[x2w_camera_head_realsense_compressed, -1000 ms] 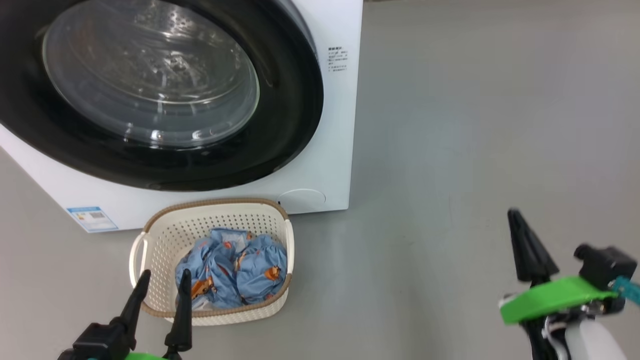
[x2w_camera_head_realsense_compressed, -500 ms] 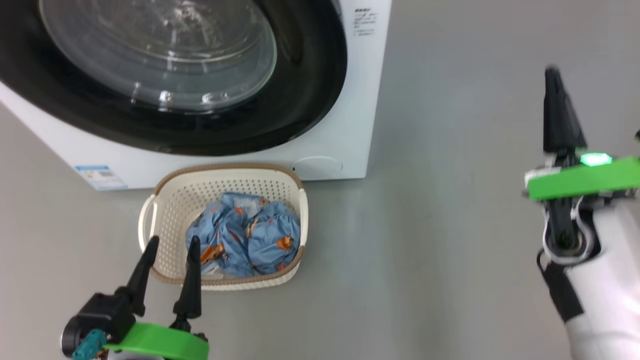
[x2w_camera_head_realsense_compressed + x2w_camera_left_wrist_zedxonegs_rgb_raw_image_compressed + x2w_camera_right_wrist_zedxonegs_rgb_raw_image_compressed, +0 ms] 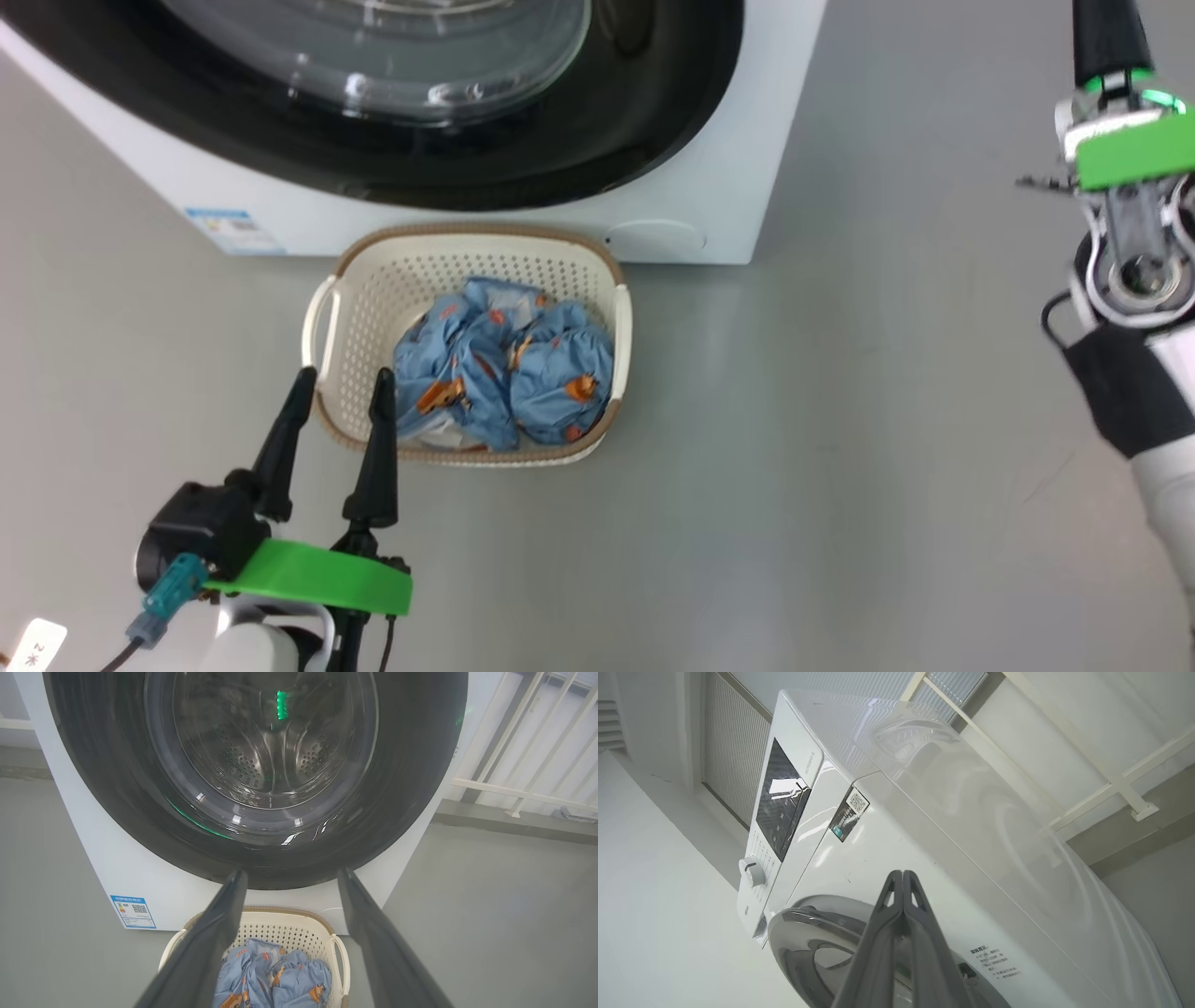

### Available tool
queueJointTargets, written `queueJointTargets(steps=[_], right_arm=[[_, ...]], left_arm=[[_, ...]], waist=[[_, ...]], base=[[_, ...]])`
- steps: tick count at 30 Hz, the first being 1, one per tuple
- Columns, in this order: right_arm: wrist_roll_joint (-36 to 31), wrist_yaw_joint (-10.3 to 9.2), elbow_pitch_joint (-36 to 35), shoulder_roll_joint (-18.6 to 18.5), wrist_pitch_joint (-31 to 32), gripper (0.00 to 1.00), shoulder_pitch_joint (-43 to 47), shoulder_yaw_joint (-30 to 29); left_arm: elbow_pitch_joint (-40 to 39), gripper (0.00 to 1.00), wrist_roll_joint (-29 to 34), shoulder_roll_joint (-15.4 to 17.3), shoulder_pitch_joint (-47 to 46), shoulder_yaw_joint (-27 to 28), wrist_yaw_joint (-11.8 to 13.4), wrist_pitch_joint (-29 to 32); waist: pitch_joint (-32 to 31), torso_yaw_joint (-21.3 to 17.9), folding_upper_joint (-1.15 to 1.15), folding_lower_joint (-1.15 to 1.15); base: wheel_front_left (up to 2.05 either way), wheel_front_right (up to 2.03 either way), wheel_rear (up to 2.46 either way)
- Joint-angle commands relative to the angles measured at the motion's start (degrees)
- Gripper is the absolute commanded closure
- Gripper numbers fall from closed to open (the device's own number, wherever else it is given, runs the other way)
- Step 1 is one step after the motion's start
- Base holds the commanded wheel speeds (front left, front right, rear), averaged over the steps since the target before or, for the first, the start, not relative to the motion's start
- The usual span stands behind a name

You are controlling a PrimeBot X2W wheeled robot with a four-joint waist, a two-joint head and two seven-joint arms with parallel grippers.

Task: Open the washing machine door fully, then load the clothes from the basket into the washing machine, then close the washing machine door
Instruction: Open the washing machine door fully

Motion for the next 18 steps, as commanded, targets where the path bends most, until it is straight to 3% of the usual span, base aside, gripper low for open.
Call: queueJointTargets(steps=[1,9,18], right_arm=[[2.2,0.10,-1.1,-0.5,1.3,1.00,-1.5,1.4],[15.8,0.10,1.1,-3.7,13.4,1.00,-8.6,4.0],[22.5,0.10,5.8,-4.6,29.1,1.00,-13.4,4.8]], left_arm=[[-1.6,0.00,-0.7,0.7,-1.8,1.4,-0.1,-0.4],[-1.7,0.00,-2.4,0.7,-4.0,-0.1,-0.1,-0.4],[-2.0,0.00,-3.7,0.7,-5.5,-0.8,-0.1,-0.4]], waist=[[2.6,2.2,0.00,0.00],[5.8,4.6,0.00,0.00],[8.9,6.2,0.00,0.00]], base=[[0.00,0.00,0.00],[0.00,0.00,0.00],[0.00,0.00,0.00]])
